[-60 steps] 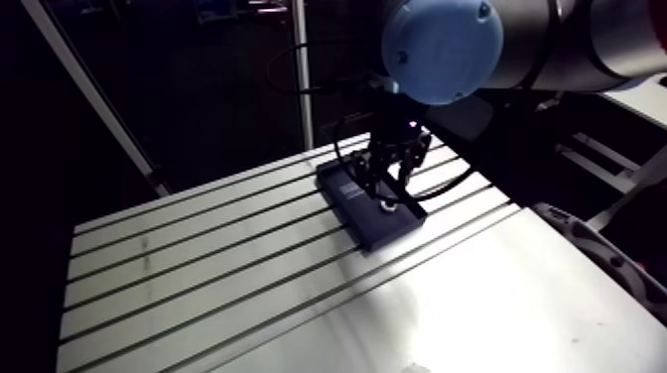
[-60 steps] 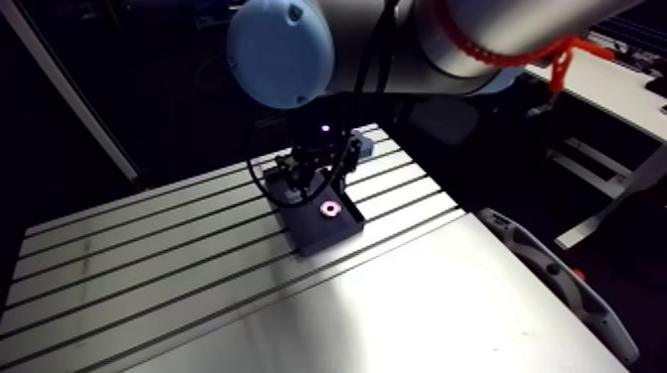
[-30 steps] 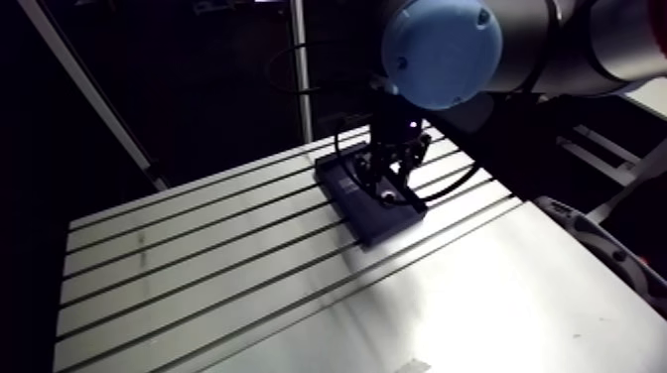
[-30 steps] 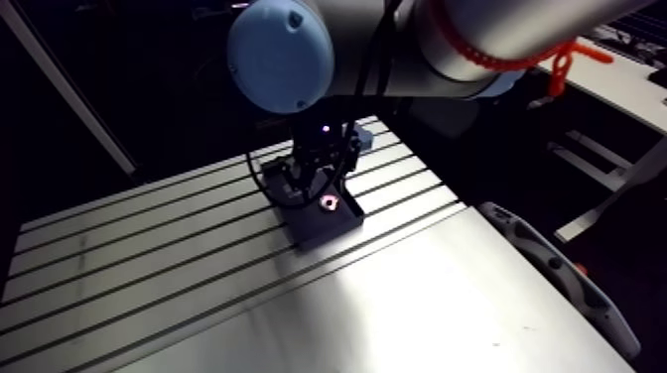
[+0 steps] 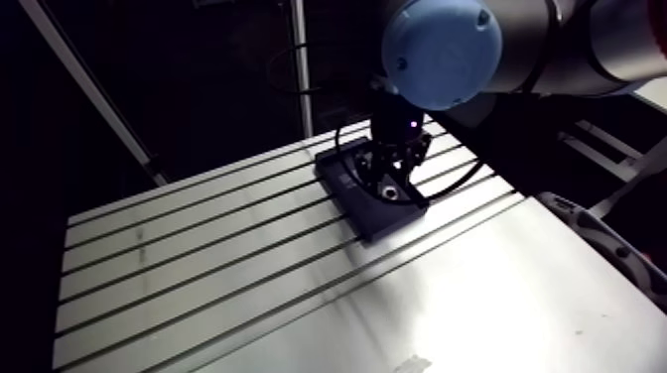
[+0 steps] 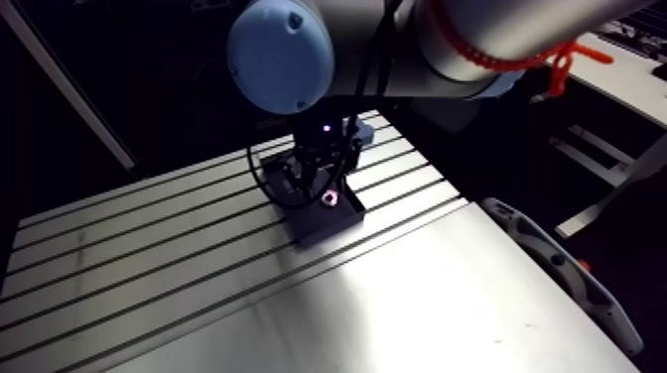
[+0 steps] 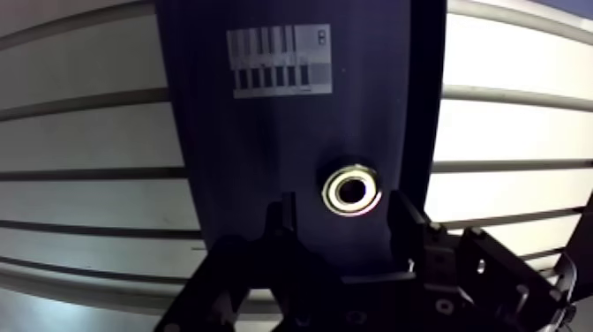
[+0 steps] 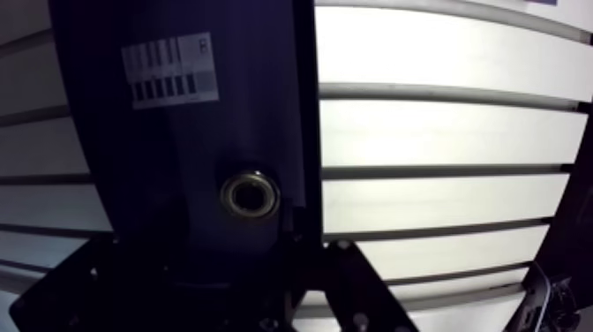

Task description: Pick up the bearing and press it into the housing until flush.

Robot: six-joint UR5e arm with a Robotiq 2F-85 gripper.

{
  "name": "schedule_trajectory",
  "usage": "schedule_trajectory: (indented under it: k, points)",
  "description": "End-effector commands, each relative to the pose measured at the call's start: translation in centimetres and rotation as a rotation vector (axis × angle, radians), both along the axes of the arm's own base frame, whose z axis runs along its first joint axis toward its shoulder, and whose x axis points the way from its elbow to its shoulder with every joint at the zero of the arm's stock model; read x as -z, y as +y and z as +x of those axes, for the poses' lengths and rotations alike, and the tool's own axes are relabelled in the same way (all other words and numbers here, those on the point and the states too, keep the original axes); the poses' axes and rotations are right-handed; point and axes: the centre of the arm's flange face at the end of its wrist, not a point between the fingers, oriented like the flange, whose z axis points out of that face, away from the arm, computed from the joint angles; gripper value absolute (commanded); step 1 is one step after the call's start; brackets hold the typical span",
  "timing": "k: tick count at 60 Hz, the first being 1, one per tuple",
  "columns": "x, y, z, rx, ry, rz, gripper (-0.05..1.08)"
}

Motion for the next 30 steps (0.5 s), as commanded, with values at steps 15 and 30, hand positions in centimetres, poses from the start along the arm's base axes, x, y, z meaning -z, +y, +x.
schedule_trajectory:
  k: [15, 30]
  points:
    - [0.95, -0.09, 0.04, -0.001, -0.017, -0.005, 0.37]
    - [0.96, 0.07, -0.06, -0.002, -0.02, 0.004, 0.37]
